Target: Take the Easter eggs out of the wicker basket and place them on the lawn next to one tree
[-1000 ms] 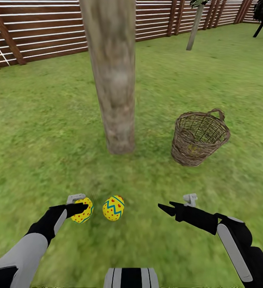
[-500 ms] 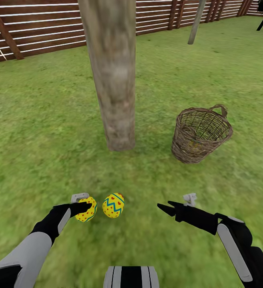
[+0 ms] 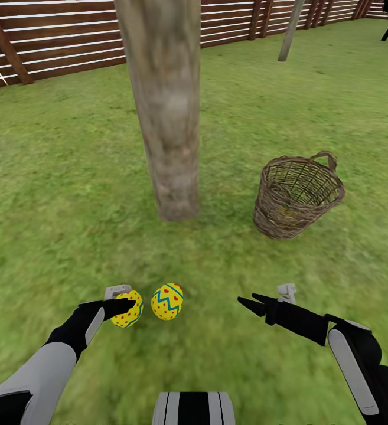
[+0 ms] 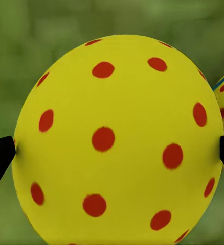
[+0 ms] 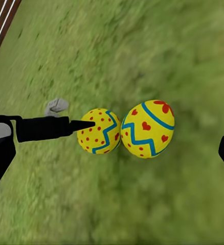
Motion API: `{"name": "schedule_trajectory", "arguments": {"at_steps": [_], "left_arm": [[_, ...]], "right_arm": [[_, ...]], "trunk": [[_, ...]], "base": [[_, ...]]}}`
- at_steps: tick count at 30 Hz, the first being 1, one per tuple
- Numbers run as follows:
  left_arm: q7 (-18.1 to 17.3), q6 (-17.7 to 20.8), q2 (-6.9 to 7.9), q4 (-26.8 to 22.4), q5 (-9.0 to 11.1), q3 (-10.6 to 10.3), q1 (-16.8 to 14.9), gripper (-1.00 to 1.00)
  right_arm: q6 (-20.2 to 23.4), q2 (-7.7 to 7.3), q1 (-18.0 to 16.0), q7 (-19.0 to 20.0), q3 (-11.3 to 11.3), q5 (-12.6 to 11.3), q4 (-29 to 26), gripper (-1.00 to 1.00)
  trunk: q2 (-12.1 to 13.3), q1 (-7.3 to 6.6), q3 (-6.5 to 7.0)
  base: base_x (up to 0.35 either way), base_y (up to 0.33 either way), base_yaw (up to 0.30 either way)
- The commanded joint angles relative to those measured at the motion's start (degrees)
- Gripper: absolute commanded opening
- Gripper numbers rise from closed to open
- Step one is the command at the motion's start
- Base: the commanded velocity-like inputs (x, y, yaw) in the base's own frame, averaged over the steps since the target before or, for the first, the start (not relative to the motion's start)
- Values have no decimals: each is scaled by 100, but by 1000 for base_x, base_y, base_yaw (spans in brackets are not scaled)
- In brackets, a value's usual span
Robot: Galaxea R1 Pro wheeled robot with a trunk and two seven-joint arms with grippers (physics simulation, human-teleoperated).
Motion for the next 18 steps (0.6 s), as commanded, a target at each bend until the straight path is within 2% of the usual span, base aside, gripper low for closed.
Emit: {"name": "schedule_trajectory", "arguments": {"at_steps": [1,5,8,18], "left_arm": [[-25,41,-2,-8,25,27,0,-100],[-25,37,-3,-8,24,28,0,-100],[-25,35,-3,-8,21,27,0,-100],[-31,-6,4,-16,25,24,5,-100]], "right_arm": [[32,0,-3,9,0,-20,-1,100],[29,0,-3,9,4,-19,-1,100],[29,0,-3,9,13,-22,-1,100],[29,0,-3,9,31,-20,-1,100]], "trunk": [[-2,-1,-4],[-2,-1,-4],[-6,7,-71],[-6,7,-71]], "base": [[0,0,0],[0,0,0],[0,0,0],[0,0,0]]}}
